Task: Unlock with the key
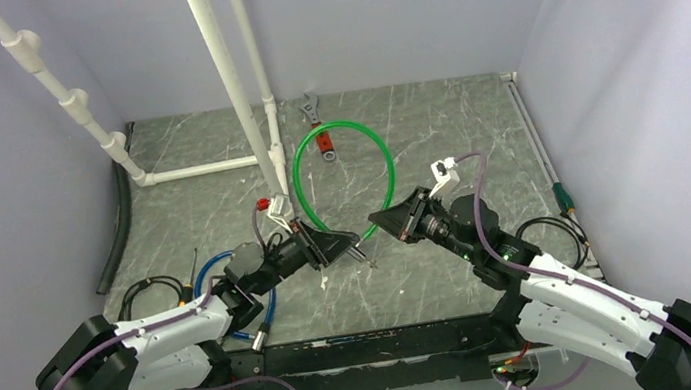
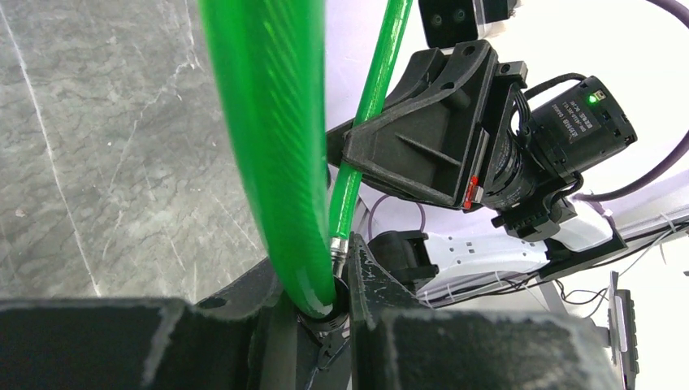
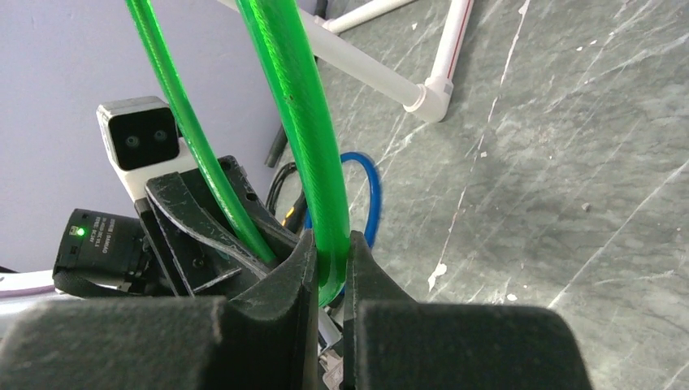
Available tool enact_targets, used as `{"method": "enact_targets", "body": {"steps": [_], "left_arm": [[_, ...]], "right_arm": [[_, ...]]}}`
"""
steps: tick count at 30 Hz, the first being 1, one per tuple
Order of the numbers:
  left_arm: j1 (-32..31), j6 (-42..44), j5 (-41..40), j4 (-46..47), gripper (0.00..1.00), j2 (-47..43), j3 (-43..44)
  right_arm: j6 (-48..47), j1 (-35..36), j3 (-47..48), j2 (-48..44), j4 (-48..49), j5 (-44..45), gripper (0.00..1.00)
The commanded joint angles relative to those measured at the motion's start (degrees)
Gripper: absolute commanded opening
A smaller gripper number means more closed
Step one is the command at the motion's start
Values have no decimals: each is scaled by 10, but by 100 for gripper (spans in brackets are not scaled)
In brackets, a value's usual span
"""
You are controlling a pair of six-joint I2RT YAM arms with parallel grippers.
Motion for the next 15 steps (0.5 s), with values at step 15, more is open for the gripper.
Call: {"method": "enact_targets", "body": {"steps": [15], "left_arm": [[15,-3,-101,-22,0,45,49]], "right_arm": [[-79,-16,-4,15,46,-103,26]]}}
